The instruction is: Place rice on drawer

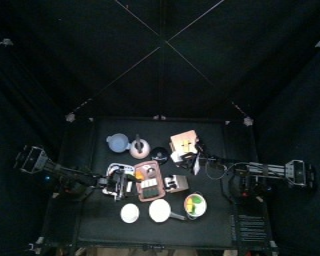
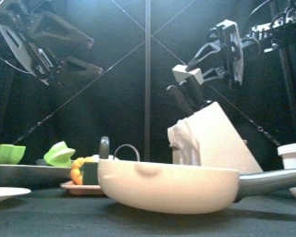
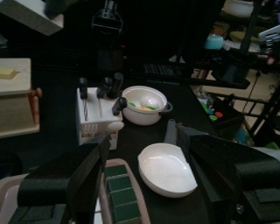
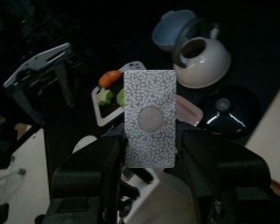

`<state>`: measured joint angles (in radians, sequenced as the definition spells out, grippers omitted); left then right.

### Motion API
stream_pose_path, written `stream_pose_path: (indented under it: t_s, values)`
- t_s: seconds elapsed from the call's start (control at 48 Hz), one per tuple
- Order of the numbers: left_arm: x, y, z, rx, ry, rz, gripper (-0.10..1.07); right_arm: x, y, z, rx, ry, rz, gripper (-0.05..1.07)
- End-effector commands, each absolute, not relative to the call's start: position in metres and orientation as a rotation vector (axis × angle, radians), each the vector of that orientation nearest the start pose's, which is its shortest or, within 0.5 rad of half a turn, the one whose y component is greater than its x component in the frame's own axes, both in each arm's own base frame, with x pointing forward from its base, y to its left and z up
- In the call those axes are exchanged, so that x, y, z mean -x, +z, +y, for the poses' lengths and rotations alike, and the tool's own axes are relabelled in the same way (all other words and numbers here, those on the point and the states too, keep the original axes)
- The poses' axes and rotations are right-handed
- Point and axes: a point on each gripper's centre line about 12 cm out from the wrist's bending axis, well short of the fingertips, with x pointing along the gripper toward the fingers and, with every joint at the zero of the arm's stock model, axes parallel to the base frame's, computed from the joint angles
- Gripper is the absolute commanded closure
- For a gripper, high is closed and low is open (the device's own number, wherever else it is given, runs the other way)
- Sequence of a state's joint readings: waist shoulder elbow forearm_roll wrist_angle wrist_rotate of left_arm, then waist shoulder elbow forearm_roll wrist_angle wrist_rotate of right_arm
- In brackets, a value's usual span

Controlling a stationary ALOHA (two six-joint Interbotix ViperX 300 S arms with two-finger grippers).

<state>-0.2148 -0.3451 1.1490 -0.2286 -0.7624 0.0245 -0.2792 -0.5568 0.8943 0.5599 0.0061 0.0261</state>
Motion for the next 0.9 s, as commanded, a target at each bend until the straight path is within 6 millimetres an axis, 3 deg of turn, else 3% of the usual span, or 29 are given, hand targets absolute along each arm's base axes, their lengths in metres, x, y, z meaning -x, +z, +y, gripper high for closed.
stream_pose_path:
  t_s: [0.0, 0.229, 0.354, 0.729, 0.875]
  values:
    - [-0.278, 0.214, -0.041, 0.139, -0.050, 0.032, 0.03, -0.261, 0.274, -0.099, -0.657, -0.434, 0.265, 0.49]
    - [-0.279, 0.214, -0.040, 0.147, -0.042, 0.032, 0.03, -0.224, 0.252, -0.149, -0.702, -0.635, 0.371, 0.49]
    - [-0.279, 0.214, -0.040, 0.147, -0.042, 0.032, 0.03, -0.208, 0.241, -0.166, -0.750, -0.711, 0.423, 0.49]
    - [-0.278, 0.213, -0.040, 0.148, -0.041, 0.033, 0.03, -0.213, 0.216, -0.181, -0.767, -0.744, 0.538, 0.48]
    - [-0.278, 0.213, -0.040, 0.146, -0.042, 0.033, 0.03, -0.214, 0.211, -0.183, -0.755, -0.749, 0.558, 0.37]
